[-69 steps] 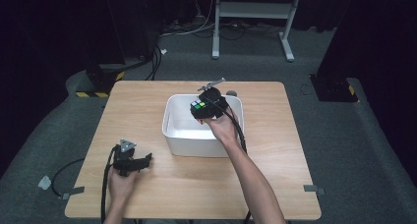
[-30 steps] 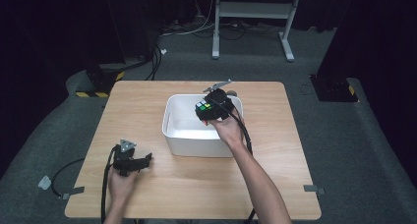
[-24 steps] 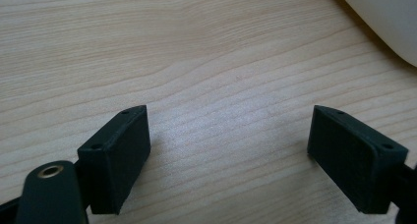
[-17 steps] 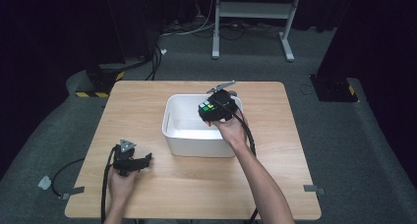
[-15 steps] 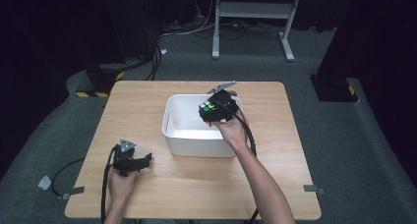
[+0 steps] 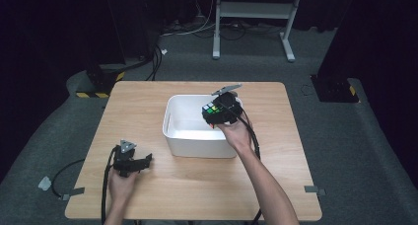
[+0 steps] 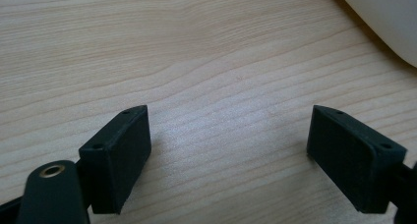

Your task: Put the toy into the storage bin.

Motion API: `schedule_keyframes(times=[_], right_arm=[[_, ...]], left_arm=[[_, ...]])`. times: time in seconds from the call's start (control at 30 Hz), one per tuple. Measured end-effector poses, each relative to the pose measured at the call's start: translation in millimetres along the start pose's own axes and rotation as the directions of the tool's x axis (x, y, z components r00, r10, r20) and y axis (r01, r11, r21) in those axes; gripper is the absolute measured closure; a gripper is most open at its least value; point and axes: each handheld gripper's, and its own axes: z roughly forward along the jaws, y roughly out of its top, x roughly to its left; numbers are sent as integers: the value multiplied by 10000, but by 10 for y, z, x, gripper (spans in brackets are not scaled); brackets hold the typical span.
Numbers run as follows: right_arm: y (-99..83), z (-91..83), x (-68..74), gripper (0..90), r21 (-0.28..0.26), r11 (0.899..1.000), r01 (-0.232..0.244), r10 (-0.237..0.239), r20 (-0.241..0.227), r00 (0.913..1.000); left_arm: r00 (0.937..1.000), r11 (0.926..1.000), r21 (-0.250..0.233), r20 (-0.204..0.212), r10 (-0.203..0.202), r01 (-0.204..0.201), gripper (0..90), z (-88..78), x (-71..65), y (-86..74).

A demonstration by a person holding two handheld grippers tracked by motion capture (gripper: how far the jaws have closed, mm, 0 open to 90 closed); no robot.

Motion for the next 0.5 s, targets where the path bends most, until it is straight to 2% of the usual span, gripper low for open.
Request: schedule_keyframes(times=[0.5], right_arm=[[-97,-83,-15,336,-144,9998,-102,101,-99,9999]], left_arm=[[10000,10000,2,-5,9,-9,169,0,0,0]])
